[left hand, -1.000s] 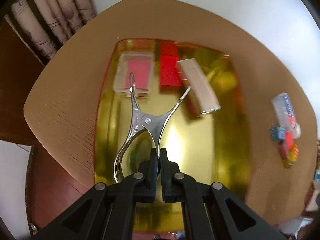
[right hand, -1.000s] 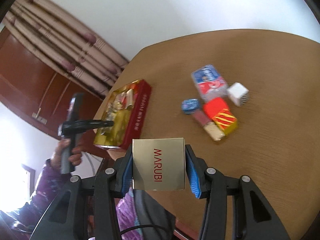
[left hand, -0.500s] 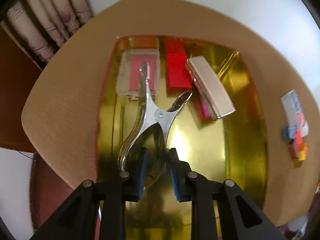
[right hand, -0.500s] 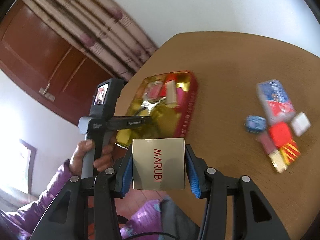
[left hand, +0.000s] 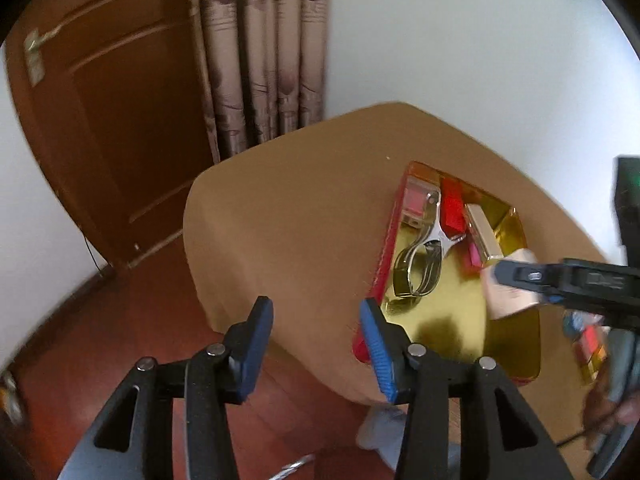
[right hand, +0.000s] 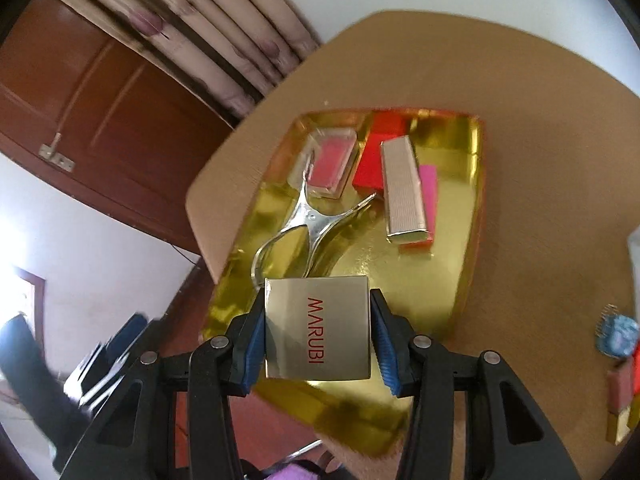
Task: Organize rigid objects
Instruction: 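Lower the beige MARUBI box into the tin and open the right tool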
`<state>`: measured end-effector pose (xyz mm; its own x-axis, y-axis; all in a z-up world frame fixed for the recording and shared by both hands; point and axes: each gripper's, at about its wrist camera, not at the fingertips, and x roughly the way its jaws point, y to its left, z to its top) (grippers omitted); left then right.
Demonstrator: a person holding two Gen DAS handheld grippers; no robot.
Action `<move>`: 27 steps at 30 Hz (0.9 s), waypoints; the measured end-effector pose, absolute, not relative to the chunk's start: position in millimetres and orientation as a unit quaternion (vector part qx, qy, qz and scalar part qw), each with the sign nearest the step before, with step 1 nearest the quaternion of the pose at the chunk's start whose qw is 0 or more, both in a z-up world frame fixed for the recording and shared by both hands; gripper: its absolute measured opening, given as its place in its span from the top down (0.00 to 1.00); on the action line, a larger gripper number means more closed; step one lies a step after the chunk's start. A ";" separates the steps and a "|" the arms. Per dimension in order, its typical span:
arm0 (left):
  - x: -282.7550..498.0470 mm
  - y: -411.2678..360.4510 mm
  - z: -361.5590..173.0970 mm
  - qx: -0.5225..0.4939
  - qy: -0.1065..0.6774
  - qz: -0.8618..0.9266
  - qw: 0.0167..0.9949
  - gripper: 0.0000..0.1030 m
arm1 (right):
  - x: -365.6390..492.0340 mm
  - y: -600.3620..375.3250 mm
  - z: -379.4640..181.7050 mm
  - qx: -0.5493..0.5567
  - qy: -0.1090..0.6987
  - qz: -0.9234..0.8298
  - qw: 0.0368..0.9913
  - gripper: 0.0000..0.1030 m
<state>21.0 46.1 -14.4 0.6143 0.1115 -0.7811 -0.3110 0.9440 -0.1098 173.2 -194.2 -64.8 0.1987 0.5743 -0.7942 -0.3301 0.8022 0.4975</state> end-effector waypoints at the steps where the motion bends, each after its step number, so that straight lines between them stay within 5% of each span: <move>1: 22.0 48.1 -16.5 -0.127 0.423 0.112 0.890 0.55 | 176.2 -190.4 -69.4 0.106 0.563 0.290 0.767 0.56; 8: 25.1 36.7 -14.2 -0.085 0.420 0.108 0.897 0.55 | 186.7 -177.5 -82.9 0.099 0.566 0.272 0.772 0.56; 13: 30.5 35.4 -20.9 -0.086 0.429 0.103 0.893 0.55 | 184.0 -176.4 -77.2 0.106 0.549 0.266 0.786 0.40; 16: 33.3 32.2 -25.1 -0.080 0.438 0.104 0.889 0.55 | 178.0 -189.9 -62.8 0.138 0.523 0.272 0.796 0.40; 27: 26.9 17.9 -23.6 -0.065 0.438 0.101 0.891 0.55 | 74.9 -343.3 -43.2 0.134 0.454 0.172 0.864 0.40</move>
